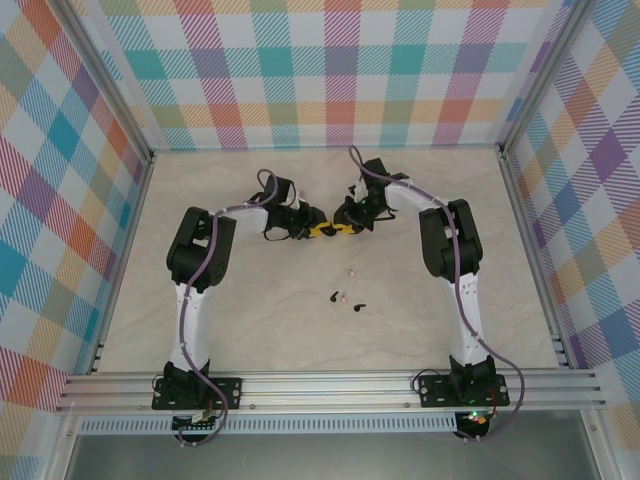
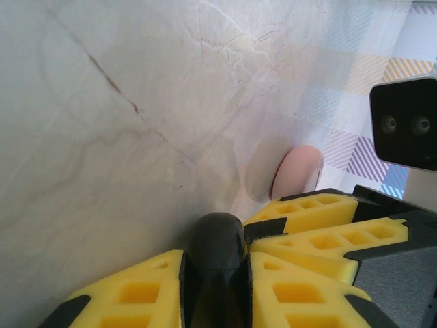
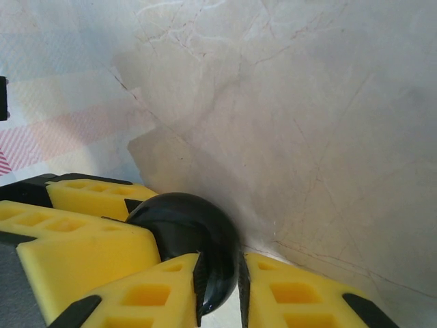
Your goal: Insert the wireless bluetooth earbuds into the charging case
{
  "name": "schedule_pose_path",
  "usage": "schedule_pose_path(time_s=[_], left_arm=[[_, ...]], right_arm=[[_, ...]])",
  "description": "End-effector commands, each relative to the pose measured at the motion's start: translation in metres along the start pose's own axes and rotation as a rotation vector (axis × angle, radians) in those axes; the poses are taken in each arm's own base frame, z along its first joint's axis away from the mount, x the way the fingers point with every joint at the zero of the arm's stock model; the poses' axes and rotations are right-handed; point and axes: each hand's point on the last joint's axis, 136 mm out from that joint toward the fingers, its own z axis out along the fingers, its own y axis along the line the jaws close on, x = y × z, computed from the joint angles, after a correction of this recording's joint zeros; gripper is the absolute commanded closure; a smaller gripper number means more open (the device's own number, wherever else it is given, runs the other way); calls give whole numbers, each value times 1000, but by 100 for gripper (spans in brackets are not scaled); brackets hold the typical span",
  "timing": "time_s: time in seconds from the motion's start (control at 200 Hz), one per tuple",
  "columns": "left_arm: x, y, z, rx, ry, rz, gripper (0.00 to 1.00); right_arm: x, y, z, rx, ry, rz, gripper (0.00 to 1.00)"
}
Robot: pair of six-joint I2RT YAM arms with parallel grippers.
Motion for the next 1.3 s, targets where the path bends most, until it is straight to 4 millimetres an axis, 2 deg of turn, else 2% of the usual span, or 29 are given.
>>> schedule_pose_path(time_s=[0.0, 0.14, 0.415, 0.525, 0.73, 0.86, 1.02, 1.16, 1.295], left_arm=[[13, 5, 15, -6, 14, 2, 79], [11, -6, 5, 10, -31, 34, 81], [6, -44, -23, 94, -104, 141, 81], [7, -59, -34, 129, -129, 185, 80], [15, -104, -64, 246, -167, 306, 80], [25, -138, -90, 315, -198, 403, 80], [42, -173, -118, 384, -225, 498, 80], [55, -196, -135, 430, -236, 560, 79], [64, -209, -142, 455, -232, 595, 78]], right_arm=[[20, 15, 3, -36, 50, -2, 73], [17, 22, -17, -49, -4, -19, 68], [14, 27, -69, -94, -127, -58, 63], [16, 34, -90, -169, -171, -99, 61], [23, 50, -136, -285, -257, -206, 49], [33, 69, -166, -369, -302, -294, 41], [49, 101, -190, -495, -310, -397, 33], [58, 120, -203, -562, -301, -457, 31], [64, 138, -206, -586, -288, -509, 32]])
